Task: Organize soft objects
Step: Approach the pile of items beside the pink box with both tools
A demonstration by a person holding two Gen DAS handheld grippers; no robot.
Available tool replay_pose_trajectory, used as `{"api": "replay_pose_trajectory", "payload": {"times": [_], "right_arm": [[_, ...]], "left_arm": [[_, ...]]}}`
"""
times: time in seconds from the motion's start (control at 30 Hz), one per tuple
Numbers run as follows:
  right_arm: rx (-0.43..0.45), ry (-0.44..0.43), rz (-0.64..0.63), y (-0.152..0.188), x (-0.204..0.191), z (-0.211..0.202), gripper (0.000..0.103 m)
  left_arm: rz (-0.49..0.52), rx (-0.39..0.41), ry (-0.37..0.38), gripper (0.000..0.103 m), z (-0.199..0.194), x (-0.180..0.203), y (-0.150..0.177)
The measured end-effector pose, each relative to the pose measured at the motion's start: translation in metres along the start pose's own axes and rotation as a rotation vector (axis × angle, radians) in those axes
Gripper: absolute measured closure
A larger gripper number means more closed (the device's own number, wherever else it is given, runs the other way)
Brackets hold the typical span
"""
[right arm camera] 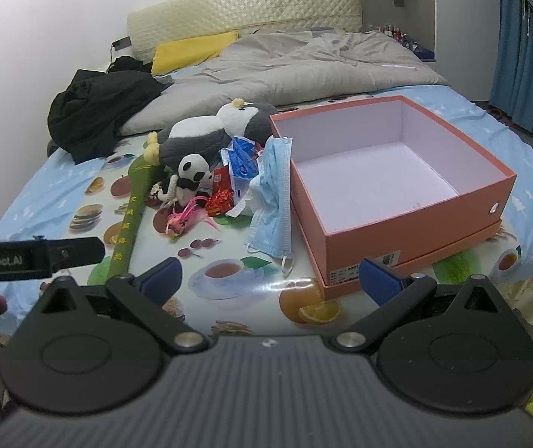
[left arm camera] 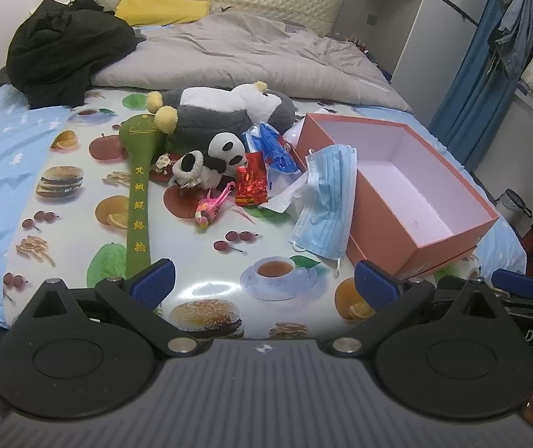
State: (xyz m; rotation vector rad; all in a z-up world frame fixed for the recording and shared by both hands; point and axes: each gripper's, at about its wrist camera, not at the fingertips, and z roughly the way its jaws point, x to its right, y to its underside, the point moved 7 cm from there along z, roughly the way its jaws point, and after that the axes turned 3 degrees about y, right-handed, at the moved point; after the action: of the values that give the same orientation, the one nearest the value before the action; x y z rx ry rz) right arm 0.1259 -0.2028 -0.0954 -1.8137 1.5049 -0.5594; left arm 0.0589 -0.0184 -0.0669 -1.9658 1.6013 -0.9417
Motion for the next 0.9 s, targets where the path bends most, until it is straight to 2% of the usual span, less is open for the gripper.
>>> {"api": "replay_pose_trajectory", "payload": {"times": [0.33,0.47,0.6,0.77,0.9], "right_arm": [[-0.011,-0.002,0.005,0.002,0.001,0.004,0.0],[-0.006,-0.043,0.025,0.003,-0.001,0.004,0.0],[-0.015,0.012,0.013,0.007,0.003,0.01,0.0],[-0.044,0.0,0.087,0.008,0.011,0.021,0.0],[-0.008,0.032,0.077,-0.004,0.009,0.031,0.0]], "left_arm": [[0.001,0.001,-0.001,0.0,0.001,0.0,0.0],[-0.001,-0.002,0.012,0.0,0.003,0.0,0.001],[0.032,0.007,0.006,0.0,0.009,0.004,0.002],[0.052,0.021,-0.007,0.0,0.02,0.004,-0.001],[0.029,0.018,-0.006,0.0,0.037,-0.005,-0.011]]}}
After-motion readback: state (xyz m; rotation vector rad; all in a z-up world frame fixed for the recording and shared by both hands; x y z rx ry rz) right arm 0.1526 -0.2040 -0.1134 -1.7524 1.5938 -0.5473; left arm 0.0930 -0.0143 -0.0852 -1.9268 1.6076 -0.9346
